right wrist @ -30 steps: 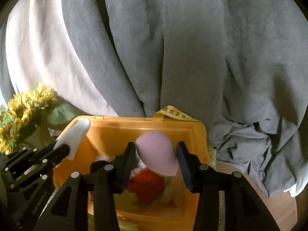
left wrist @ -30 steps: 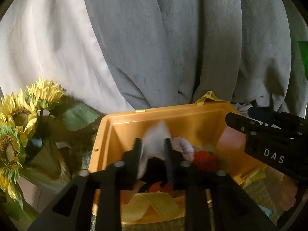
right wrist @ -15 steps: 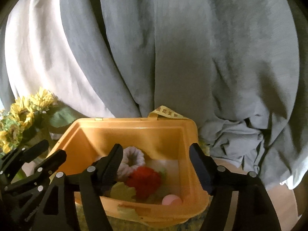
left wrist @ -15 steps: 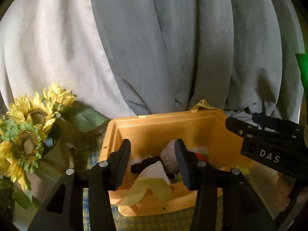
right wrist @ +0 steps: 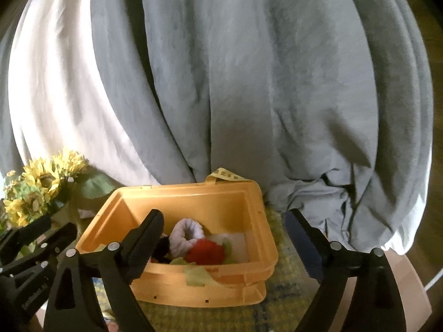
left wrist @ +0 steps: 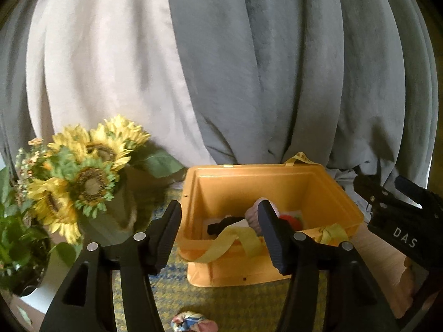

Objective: Organize soft objects
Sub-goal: 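Withdraw both tools from the crate toward the scrunchie and tissue pack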

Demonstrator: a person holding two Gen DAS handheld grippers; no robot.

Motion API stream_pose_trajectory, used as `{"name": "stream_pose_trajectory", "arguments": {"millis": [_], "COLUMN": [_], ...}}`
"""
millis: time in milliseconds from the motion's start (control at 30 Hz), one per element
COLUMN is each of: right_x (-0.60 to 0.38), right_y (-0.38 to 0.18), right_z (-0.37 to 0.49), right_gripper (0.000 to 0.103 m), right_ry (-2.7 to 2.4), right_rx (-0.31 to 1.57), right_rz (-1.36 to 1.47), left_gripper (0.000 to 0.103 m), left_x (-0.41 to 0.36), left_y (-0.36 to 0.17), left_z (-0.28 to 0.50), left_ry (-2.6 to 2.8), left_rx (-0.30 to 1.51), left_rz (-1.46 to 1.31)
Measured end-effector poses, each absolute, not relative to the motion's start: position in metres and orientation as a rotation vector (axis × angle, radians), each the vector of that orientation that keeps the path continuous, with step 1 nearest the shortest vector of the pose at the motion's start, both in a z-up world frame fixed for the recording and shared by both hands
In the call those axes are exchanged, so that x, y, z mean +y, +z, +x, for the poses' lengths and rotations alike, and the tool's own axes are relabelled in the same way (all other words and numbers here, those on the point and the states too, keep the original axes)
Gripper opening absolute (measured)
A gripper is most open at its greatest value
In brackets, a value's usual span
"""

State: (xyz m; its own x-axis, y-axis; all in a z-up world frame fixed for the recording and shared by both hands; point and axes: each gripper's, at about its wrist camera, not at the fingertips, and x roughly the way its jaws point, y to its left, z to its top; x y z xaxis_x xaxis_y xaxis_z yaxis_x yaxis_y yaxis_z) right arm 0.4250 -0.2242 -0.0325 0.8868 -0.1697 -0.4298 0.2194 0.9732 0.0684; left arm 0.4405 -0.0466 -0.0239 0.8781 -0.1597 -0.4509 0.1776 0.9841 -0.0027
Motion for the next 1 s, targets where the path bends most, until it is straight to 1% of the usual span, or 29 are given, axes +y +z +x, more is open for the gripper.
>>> {"name": "stream_pose_trajectory", "arguments": {"millis": [167,367,500,567,1000], "right_x": [-0.218,-0.216,-0.218,-0.219,-0.226], "right_y": [-0.037,-0.05,-0.058,-0.062,-0.096], "right_z": [0.41,0.396,0.387,0.383,0.355], "right_gripper": [0.095,0.096,0.096,0.099,0.1], "right_ry": [-0.222,-0.27,-0.314,-0.348,-0.498], "right_rx": [0.433,0.453,0.461,0.47,0.506], "right_rz": [0.123,0.16,0.191,0.202,0.284], "left_gripper": [0.059,0.062,0.062,0.062,0.065], "left_x": [-0.038,-0.03,-0.025,-0.023,-0.018], "left_y": [-0.027,-0.037,-0.048,-0.055,-0.091], "left_z": [0.428,0.416,0.412,0.409,0.39], "left_ry": [-0.151,-0.117,-0.094,-0.073,-0.015], "left_rx": [0.477,0.495,0.529,0.537,0.581], "left_rz": [0.033,0.019,0.009,0.016,0.007]}}
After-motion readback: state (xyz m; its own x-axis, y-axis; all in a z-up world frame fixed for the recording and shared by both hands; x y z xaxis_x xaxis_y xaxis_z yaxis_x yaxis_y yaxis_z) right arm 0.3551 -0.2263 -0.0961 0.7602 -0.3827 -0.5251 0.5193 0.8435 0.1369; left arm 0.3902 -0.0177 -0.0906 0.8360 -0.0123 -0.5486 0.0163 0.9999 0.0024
